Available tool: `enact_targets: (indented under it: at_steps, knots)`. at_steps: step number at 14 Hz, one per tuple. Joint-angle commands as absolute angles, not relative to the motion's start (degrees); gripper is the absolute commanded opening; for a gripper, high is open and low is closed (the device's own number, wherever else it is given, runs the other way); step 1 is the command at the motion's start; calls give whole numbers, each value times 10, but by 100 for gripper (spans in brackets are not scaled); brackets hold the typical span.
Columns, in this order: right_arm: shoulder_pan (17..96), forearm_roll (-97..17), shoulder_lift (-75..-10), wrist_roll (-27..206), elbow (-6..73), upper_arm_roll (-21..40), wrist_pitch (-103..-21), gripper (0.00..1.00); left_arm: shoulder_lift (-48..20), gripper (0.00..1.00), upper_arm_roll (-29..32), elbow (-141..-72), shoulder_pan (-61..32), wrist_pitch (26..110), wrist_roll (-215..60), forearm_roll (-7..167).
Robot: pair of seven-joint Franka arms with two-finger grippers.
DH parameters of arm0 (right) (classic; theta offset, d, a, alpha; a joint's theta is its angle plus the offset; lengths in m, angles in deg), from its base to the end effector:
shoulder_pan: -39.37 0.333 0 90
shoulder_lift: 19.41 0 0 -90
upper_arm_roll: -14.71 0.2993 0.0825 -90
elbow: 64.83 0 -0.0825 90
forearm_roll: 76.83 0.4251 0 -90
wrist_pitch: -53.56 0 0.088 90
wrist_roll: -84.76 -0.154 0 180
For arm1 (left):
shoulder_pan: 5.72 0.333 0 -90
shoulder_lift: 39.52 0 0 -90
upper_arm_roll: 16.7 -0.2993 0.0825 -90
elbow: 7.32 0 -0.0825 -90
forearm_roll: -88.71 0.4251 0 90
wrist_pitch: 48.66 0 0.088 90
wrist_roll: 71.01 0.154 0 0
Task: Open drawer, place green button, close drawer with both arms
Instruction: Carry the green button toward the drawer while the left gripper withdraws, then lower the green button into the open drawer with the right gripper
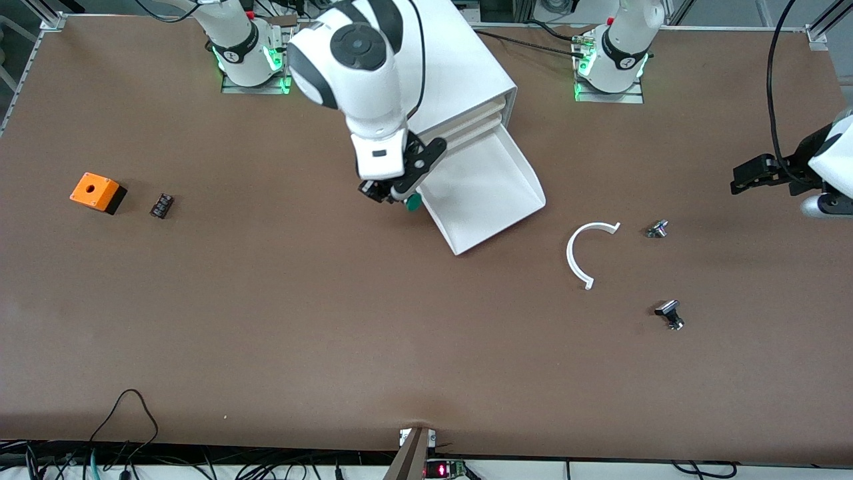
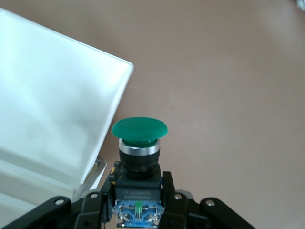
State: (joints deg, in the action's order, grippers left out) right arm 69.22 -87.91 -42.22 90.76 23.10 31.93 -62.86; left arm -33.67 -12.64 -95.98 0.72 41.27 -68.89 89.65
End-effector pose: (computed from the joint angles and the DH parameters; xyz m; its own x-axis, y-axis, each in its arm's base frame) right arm 0.5200 0.5011 0.3699 0.5557 0.8242 0.1087 0.8217 -0.5644 0.0788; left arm 0.6175 0.0297 0.5108 0.9968 0.0042 -0.0799 0.0037 -1.0000 -0.0062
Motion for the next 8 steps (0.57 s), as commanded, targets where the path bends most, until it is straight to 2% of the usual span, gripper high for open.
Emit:
enact_targets:
  at_steps: [1, 5, 8]
  knots:
    - [712, -895, -444, 1027, 204, 316, -628, 29, -339, 100, -136, -946, 3, 398, -703, 884]
    - [734, -897, -473, 1149, 172, 316, -639, 29, -339, 100, -136, -942, 1, 383, -711, 883]
    - [760, -908, -524, 1223, 117, 315, -645, 29, -338, 100, -136, -942, 1, 384, -710, 883]
